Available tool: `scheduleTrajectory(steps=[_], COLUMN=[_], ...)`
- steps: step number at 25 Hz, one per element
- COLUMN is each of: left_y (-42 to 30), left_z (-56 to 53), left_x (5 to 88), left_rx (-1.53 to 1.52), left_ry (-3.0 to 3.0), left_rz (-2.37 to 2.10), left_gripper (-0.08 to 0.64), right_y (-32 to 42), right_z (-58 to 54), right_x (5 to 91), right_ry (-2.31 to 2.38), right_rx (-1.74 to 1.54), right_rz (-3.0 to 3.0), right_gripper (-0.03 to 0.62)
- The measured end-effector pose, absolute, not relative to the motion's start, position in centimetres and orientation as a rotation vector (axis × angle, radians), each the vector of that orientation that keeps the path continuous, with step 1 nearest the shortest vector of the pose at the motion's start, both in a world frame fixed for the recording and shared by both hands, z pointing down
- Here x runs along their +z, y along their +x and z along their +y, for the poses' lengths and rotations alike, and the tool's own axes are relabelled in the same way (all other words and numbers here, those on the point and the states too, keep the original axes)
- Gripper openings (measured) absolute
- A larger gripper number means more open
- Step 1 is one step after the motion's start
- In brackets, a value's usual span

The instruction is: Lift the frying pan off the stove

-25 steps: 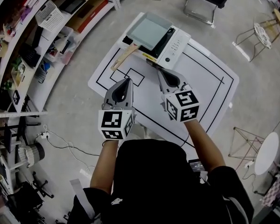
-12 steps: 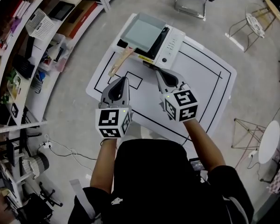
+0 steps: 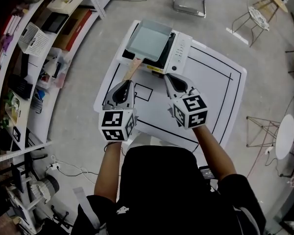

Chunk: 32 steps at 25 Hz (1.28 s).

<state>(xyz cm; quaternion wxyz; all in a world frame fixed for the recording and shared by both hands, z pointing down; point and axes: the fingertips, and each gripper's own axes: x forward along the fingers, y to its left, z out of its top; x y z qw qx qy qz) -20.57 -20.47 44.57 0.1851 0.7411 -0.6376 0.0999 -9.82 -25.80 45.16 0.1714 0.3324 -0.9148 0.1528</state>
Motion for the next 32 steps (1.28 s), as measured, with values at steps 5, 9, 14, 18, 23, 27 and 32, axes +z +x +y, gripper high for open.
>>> scheduleTrajectory(steps=[5, 9, 14, 18, 23, 27, 32], left_y=[-22.1, -22.9, -23.2, -23.2, -23.0, -22.9, -22.5], left_z=[-22.3, -23.9, -25.5, -26.6, -27.5, -28.3, -28.5], left_x=[45.9, 47.2, 49.2, 51.1, 53.3, 55.1, 56.8], left_rx=[0.325, 0.390, 0.460, 0.539, 0.641, 0.779, 0.858], left_ry=[2.076, 2.066, 2.070, 2.054, 2.026, 2.007, 1.946], left_rz=[-1.705, -1.648, -1.548, -1.485, -1.393, -1.357, -1.290], left_gripper=[0.014, 0.057, 0.158, 0.210, 0.219, 0.229, 0.229], right_y=[-10.6, -10.6, -10.6, -10.4, -9.9, -9.7, -9.4], right_z=[-26.7, -27.5, -28.5, -29.3, -30.0, -30.4, -30.7], right_x=[45.3, 45.7, 46.4, 46.9, 47.7, 48.2, 48.6], right_ry=[1.009, 1.057, 1.105, 1.131, 1.165, 1.178, 1.168], right_rx=[0.449, 0.464, 0.478, 0.483, 0.502, 0.517, 0.519], right_rz=[-2.567, -2.534, -2.495, -2.466, -2.425, -2.397, -2.377], right_gripper=[0.002, 0.002, 0.002, 0.002, 0.001, 0.000, 0.001])
